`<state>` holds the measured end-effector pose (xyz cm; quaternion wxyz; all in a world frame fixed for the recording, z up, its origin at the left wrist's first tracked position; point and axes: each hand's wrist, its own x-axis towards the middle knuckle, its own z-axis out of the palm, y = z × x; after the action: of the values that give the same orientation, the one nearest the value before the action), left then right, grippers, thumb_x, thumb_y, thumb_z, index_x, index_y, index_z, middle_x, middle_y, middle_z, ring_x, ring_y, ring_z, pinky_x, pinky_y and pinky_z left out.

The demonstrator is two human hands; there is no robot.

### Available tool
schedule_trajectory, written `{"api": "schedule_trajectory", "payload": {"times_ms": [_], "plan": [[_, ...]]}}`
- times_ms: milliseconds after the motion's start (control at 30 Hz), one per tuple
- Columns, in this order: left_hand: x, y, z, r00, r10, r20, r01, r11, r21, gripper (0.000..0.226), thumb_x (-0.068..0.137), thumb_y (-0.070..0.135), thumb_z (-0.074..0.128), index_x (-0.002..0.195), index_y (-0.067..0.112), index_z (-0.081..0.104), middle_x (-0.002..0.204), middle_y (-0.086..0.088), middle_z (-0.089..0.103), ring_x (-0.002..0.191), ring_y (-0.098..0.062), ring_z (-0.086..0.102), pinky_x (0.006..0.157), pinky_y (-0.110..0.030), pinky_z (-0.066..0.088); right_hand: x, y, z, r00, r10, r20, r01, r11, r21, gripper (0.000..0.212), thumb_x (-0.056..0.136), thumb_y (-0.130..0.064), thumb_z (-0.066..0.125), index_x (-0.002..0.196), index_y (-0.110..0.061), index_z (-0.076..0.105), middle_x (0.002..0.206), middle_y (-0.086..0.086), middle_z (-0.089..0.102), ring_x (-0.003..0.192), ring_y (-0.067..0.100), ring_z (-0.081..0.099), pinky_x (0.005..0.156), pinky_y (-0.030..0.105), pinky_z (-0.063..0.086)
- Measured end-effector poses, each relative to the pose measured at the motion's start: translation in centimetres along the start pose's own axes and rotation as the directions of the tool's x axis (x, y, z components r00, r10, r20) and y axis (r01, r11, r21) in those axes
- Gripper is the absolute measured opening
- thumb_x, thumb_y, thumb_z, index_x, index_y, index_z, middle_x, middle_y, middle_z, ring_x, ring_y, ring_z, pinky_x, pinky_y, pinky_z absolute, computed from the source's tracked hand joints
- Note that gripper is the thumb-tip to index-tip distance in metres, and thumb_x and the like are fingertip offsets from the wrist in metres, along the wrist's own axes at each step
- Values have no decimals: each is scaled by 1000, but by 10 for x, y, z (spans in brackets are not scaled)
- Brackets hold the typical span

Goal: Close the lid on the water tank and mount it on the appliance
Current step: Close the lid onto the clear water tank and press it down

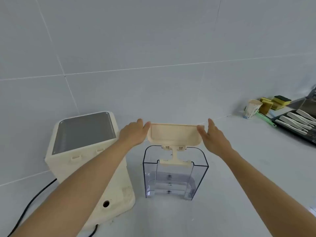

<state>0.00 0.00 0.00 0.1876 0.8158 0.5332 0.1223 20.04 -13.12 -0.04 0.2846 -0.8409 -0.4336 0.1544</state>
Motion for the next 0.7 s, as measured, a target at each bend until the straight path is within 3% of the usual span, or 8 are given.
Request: {"api": "schedule_trajectory", "payload": {"times_ms": [167,267,333,467,533,600,700], "plan": [[14,2,4,999,-25,38,27,998,-55,53,95,44,19,85,2,50,105,-22,59,97,-36,53,84,-39,40,21,4,0,997,66,31,-69,991,115,57,92,-47,27,130,-5,38,117,14,53,107,31,48,90,40,37],[18,7,6,998,-27,51,30,997,-71,50,95,44,19,59,12,35,92,-21,56,83,-30,47,79,-37,40,26,2,1,998,48,43,-56,976,212,48,92,-42,30,99,2,49,91,11,48,81,26,45,75,34,36],[20,8,8,998,-33,51,37,996,-80,50,95,44,19,57,14,33,96,-24,58,82,-31,48,83,-39,42,28,2,1,998,47,46,-56,969,239,36,92,-39,32,82,-6,41,84,12,43,76,25,41,70,34,33],[19,8,9,1000,-17,12,18,999,-39,50,96,40,20,75,4,47,101,-23,62,85,-34,52,77,-36,40,29,0,0,999,8,36,-16,975,222,27,91,-31,34,75,-10,36,80,12,39,72,23,38,67,32,30],[17,9,7,1000,-4,-11,4,1000,-18,52,96,38,20,77,1,51,87,-20,59,84,-35,52,74,-35,38,27,0,0,1000,-3,27,-3,977,213,26,91,-29,35,73,-9,36,79,13,39,72,23,39,66,32,30],[15,8,5,1000,1,-5,-1,1000,-22,52,96,37,20,62,5,43,67,-8,47,79,-33,49,71,-34,35,24,1,-1,1000,-15,19,11,979,205,27,91,-28,36,73,-9,37,78,13,40,71,23,40,66,32,30],[8,7,-1,1000,17,2,-17,999,-48,49,96,36,21,53,12,30,59,-4,38,73,-28,44,67,-31,32,16,2,-4,999,-47,-8,47,977,209,27,91,-27,37,74,-7,42,75,13,44,71,24,42,66,32,32]]}}
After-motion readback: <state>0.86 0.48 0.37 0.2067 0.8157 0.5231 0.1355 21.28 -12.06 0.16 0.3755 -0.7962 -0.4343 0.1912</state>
